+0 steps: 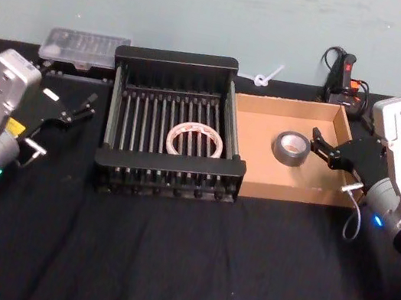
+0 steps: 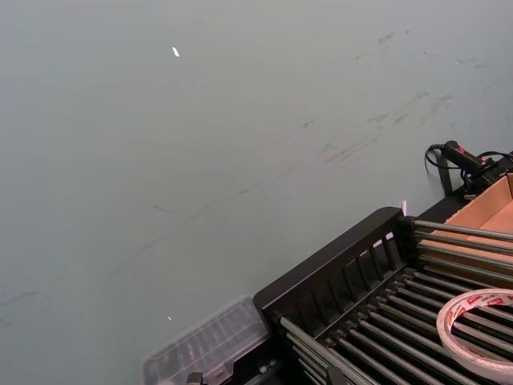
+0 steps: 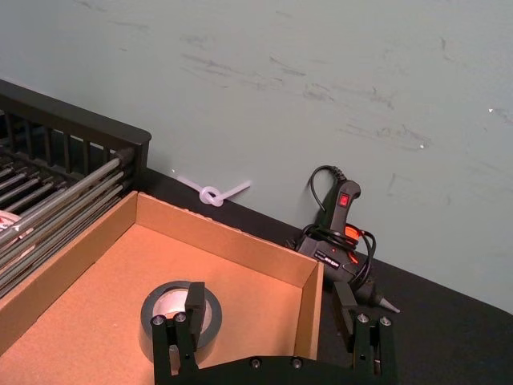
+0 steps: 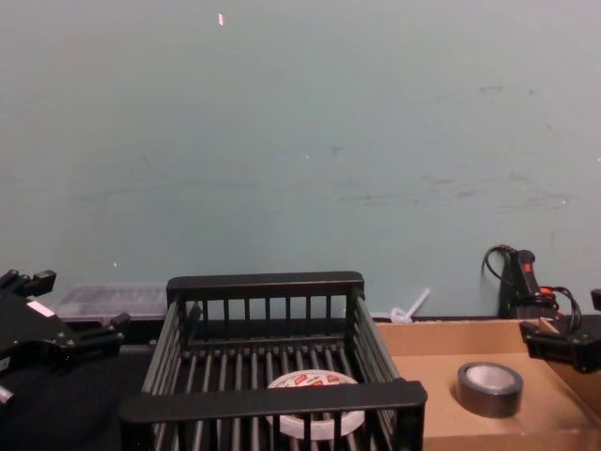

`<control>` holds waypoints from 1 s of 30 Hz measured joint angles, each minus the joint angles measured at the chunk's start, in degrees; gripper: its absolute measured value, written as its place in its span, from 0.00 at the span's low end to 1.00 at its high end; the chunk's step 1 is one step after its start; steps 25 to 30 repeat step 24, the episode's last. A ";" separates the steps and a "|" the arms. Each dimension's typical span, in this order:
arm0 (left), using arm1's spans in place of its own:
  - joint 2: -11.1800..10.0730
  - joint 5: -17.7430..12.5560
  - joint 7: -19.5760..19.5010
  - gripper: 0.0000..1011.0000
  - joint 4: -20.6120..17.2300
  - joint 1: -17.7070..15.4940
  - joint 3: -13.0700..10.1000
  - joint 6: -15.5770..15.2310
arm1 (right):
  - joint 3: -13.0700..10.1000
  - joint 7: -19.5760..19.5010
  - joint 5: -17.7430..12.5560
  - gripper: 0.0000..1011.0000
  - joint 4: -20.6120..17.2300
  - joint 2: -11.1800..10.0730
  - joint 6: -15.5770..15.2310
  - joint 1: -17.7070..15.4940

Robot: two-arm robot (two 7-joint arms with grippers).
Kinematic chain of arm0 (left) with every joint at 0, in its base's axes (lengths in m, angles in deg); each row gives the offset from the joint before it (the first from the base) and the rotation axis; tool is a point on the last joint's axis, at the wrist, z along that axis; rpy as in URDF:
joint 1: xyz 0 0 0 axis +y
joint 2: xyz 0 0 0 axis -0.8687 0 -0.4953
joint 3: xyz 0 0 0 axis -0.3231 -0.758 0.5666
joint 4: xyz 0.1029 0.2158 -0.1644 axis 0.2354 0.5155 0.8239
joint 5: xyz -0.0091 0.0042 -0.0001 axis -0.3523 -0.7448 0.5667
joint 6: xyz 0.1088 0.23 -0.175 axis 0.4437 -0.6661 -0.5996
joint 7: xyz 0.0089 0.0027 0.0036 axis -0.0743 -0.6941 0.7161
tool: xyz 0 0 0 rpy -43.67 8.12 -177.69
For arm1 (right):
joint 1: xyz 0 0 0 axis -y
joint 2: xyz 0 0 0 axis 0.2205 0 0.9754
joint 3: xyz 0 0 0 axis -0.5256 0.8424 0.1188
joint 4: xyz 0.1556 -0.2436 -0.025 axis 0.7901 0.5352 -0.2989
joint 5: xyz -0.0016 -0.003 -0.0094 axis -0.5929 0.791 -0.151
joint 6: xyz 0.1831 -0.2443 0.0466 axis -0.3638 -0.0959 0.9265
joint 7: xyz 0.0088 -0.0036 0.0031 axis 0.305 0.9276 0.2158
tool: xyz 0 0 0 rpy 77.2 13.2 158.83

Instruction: Pick up the white tape and place it into the black box , Pick up the silver tape and place it into the brown box.

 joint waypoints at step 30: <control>0.00 0.00 0.00 0.99 0.00 0.00 0.00 0.00 | 0.00 0.00 0.00 0.99 0.01 0.00 0.00 0.00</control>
